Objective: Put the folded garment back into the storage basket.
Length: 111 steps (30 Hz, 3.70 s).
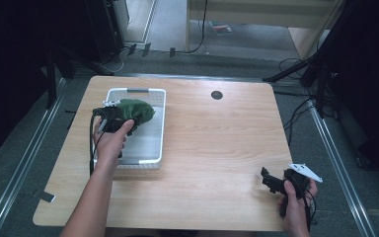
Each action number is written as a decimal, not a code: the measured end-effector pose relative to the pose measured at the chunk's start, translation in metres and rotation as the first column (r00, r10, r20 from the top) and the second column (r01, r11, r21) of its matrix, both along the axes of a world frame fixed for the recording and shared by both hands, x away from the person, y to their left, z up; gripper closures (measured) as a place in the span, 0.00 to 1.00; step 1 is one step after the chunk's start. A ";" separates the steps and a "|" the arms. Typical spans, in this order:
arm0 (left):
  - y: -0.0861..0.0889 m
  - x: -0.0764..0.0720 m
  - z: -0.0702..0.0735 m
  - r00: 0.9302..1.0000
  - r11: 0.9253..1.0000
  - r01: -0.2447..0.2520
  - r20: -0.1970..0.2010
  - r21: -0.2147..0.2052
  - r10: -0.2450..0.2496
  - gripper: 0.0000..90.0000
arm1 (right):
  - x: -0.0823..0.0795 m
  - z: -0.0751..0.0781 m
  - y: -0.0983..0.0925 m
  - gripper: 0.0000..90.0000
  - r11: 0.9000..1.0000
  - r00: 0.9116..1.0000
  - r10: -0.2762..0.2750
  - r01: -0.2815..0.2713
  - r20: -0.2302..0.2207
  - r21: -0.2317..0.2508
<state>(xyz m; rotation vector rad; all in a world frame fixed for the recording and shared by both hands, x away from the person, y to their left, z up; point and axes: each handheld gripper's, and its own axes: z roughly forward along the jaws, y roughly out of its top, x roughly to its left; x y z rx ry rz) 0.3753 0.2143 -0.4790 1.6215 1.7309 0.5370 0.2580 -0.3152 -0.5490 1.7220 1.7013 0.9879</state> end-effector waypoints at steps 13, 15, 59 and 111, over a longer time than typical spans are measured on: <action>-0.002 0.006 -0.009 0.991 0.998 0.039 -0.133 0.050 -0.032 0.11 | 0.000 0.000 0.000 0.00 1.000 1.000 0.001 -0.001 0.000 0.000; -0.002 0.005 -0.006 0.992 0.999 0.044 -0.121 0.032 -0.040 0.08 | 0.000 0.000 0.000 0.00 1.000 1.000 0.001 -0.001 0.000 -0.001; 0.068 -0.133 0.023 0.935 0.998 0.041 0.353 -0.055 -0.020 0.00 | -0.001 0.000 0.001 0.00 1.000 1.000 -0.017 0.017 0.006 -0.002; 0.141 -0.192 -0.075 0.938 0.990 -0.118 0.317 -0.080 0.138 0.00 | -0.001 0.000 0.001 0.00 1.000 1.000 -0.017 0.017 0.008 -0.009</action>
